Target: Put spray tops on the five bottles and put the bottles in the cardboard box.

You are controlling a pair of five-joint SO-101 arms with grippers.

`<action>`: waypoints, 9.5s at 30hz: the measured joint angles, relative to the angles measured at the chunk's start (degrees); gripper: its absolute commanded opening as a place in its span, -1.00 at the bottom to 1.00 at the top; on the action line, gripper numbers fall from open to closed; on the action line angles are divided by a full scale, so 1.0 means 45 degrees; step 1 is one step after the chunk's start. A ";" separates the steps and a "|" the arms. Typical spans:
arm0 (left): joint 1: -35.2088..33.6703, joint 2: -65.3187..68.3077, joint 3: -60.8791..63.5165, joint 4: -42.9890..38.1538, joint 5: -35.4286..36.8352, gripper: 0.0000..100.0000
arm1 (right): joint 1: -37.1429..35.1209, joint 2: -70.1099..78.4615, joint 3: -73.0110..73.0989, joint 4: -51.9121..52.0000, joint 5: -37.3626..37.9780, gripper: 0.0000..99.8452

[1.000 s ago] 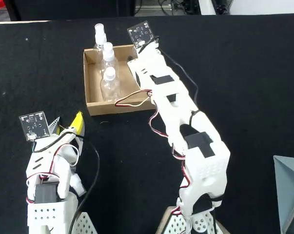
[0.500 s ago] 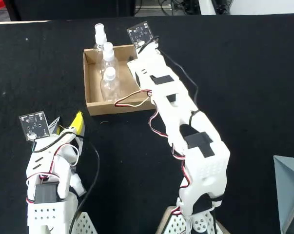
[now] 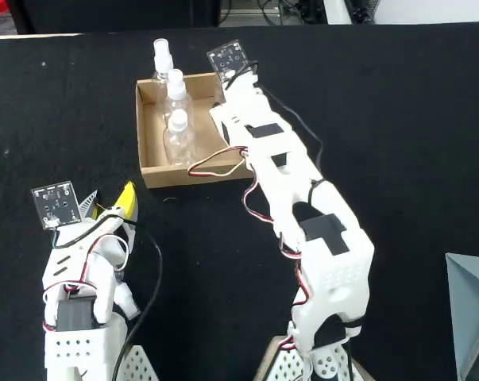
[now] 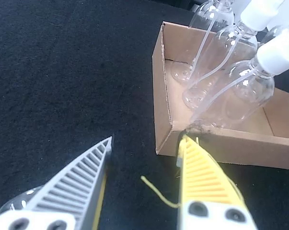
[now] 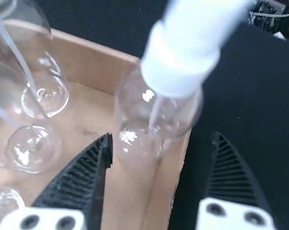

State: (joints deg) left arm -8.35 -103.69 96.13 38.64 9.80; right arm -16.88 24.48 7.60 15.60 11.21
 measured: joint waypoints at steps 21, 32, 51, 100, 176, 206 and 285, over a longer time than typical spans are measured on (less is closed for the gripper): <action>0.0000 0.0000 0.0000 0.0000 0.0000 -0.58 | 0.0000 -0.4650 0.3985 0.0137 0.0000 -0.48; -0.0391 0.0000 0.0000 0.0000 0.0000 -0.58 | 0.0000 -0.6974 0.4650 0.2383 0.0000 -0.48; -0.4083 0.0000 -0.2071 0.3243 0.0000 -0.57 | -0.0957 -1.0061 0.4669 0.6349 0.0000 -0.48; -1.3734 0.0000 -0.0840 0.3360 -0.0938 -0.58 | -1.0042 -0.8029 0.5079 0.4278 -0.3477 -0.48; -1.4359 0.0000 -0.0840 0.3360 -0.0156 -0.57 | -0.8713 -0.5333 0.0801 1.0628 -0.3536 -0.95; -1.4359 0.0000 -0.0840 0.3360 -0.0156 -0.57 | -0.4610 -0.8752 0.0801 1.4965 -1.3109 -0.95; -1.4359 0.0000 -0.0840 0.3360 -0.0156 -0.57 | -0.0899 -1.0256 0.1328 1.8129 0.1485 -0.39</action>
State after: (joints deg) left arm -72.97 -103.69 92.35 53.76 9.10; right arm -20.92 -21.67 13.58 97.19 17.89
